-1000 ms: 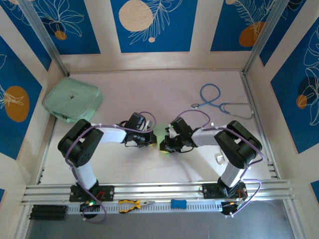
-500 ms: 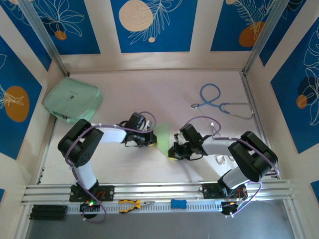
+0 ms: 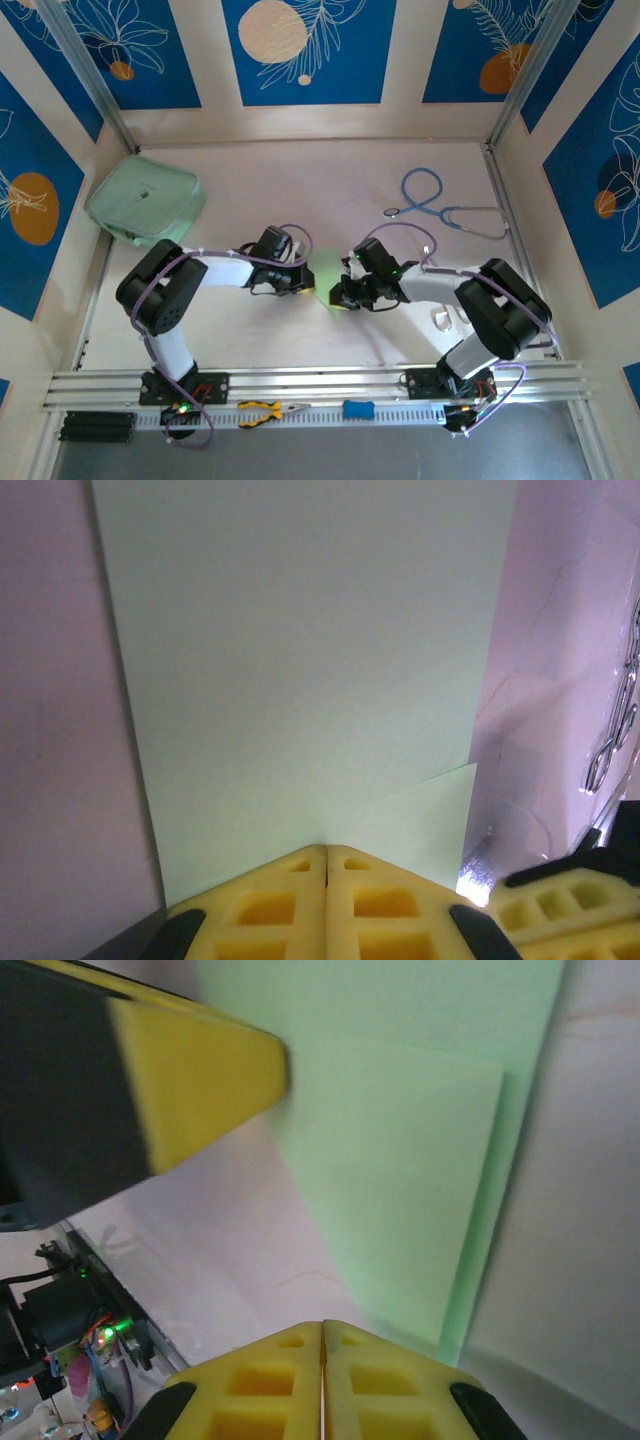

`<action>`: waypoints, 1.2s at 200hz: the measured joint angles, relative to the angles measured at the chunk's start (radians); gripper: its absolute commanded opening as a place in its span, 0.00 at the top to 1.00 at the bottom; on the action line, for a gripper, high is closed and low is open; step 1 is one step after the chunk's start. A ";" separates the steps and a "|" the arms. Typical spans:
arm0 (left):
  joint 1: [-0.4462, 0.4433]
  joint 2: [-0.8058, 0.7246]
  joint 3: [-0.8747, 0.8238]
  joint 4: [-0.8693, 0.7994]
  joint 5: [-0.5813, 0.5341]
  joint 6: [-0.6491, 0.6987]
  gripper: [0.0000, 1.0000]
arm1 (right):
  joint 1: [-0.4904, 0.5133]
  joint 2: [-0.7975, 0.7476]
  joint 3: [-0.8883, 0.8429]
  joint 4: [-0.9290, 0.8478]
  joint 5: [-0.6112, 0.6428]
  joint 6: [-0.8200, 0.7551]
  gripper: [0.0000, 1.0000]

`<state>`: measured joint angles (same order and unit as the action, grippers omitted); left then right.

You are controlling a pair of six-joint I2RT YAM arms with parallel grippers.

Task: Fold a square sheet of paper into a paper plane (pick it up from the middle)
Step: Third fold the triangle at the center of the table.

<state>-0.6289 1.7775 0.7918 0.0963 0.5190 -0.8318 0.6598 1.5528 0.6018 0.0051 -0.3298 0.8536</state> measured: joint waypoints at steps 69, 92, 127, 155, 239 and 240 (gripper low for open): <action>-0.002 -0.003 -0.011 0.018 0.001 -0.010 0.96 | -0.016 -0.074 -0.122 0.021 0.005 0.000 0.90; -0.002 -0.009 -0.022 0.031 -0.004 -0.027 0.96 | -0.037 -0.132 -0.140 -0.048 0.020 -0.005 0.90; -0.008 -0.039 -0.070 0.080 -0.037 -0.090 0.95 | -0.047 -0.206 -0.137 -0.113 0.055 -0.011 0.88; -0.046 -0.080 -0.119 0.124 -0.103 -0.174 0.93 | -0.047 -0.237 -0.119 -0.145 0.101 0.003 0.79; -0.119 -0.257 -0.132 0.020 -0.248 -0.189 0.68 | -0.010 -0.275 -0.110 -0.150 0.218 0.069 0.60; -0.119 -0.258 -0.132 0.018 -0.249 -0.187 0.68 | -0.009 -0.275 -0.110 -0.150 0.219 0.070 0.60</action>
<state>-0.7479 1.5192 0.6598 0.1143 0.2703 -1.0187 0.6510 1.2774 0.4919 -0.1444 -0.1112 0.9234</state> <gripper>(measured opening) 0.310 0.398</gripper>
